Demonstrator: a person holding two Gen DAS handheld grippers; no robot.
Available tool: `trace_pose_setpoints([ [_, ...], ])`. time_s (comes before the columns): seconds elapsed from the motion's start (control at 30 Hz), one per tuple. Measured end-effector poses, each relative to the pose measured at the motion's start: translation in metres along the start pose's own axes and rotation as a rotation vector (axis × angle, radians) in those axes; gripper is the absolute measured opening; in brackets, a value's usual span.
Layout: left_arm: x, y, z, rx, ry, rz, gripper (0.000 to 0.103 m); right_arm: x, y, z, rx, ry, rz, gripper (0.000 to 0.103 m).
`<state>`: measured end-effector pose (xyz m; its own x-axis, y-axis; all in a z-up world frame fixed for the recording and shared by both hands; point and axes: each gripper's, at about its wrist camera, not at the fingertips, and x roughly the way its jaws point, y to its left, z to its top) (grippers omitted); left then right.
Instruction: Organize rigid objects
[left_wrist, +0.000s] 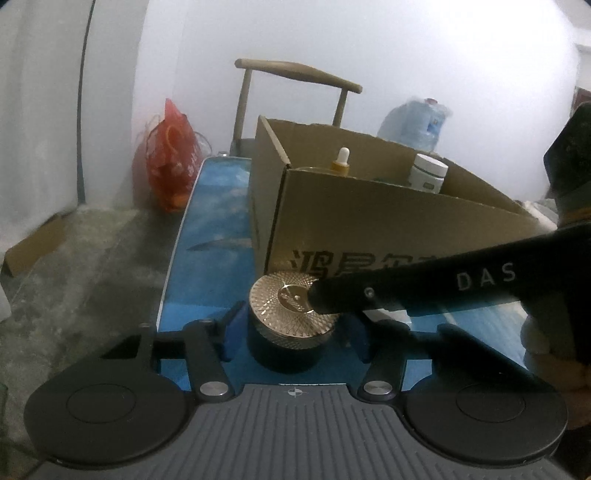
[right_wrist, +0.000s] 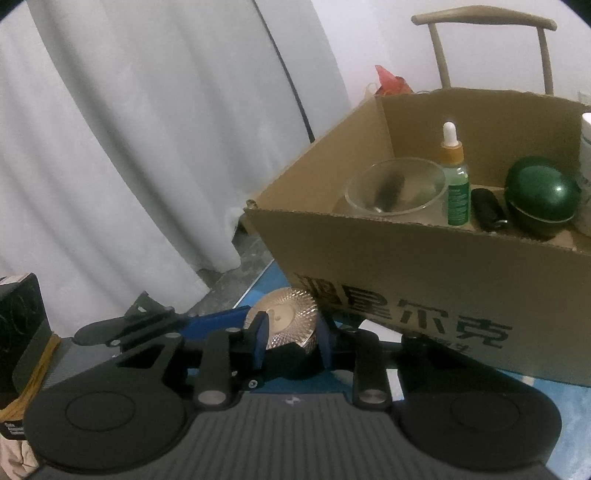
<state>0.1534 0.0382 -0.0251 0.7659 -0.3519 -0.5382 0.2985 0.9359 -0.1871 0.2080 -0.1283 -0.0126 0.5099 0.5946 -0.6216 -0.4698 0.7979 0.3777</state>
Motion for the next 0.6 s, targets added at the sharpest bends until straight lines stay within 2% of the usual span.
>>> trace_pose_setpoints([
  [0.33,-0.025,-0.019,-0.016,0.014,0.030,-0.029,0.055,-0.020,0.001,-0.017,-0.002,0.034,0.032,0.030],
  [0.6,-0.025,-0.057,-0.021,0.090,0.071,-0.104,0.055,-0.065,-0.022,-0.046,0.062,-0.010,0.012,0.030],
])
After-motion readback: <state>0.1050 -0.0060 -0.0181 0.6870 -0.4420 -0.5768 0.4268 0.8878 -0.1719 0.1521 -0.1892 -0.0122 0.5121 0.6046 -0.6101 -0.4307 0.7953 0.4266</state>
